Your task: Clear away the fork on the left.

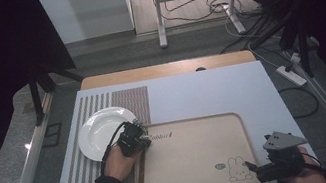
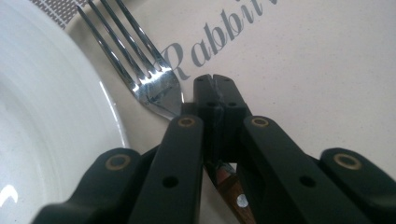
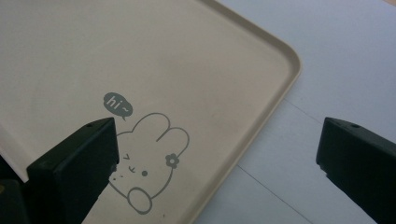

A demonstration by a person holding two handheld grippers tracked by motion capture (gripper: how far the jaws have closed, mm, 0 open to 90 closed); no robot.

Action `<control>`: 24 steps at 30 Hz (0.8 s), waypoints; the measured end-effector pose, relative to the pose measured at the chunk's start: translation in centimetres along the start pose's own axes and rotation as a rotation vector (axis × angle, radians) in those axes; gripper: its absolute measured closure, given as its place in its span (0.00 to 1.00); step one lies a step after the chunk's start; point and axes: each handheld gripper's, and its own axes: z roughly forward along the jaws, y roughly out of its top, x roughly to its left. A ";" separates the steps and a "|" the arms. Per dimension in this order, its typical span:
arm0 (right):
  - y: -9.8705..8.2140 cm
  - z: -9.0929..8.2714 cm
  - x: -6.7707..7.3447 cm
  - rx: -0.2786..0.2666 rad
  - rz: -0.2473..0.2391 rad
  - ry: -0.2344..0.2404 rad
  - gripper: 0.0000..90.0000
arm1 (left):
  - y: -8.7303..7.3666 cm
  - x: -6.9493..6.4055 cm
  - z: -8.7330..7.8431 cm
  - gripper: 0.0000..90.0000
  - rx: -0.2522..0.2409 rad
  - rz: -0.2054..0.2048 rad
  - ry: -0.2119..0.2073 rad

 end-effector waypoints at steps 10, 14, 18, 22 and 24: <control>0.0 0.0 0.0 -0.002 -0.001 0.000 0.00 | 0.2 -0.3 -0.5 0.83 -0.024 0.022 -0.025; 0.0 0.0 0.0 -0.001 -0.001 0.001 0.00 | 0.3 -0.5 -1.0 0.72 -0.052 0.036 -0.042; 0.0 0.0 0.0 -0.002 -0.001 0.001 0.00 | 0.1 -0.4 -1.4 0.64 -0.067 0.044 -0.060; 0.0 0.0 0.0 -0.001 -0.001 0.001 0.00 | -0.1 -0.3 -1.8 0.55 -0.079 0.040 -0.048; 0.0 0.0 0.0 -0.001 -0.001 0.002 0.00 | -0.2 -0.1 -2.0 0.53 -0.088 0.040 -0.054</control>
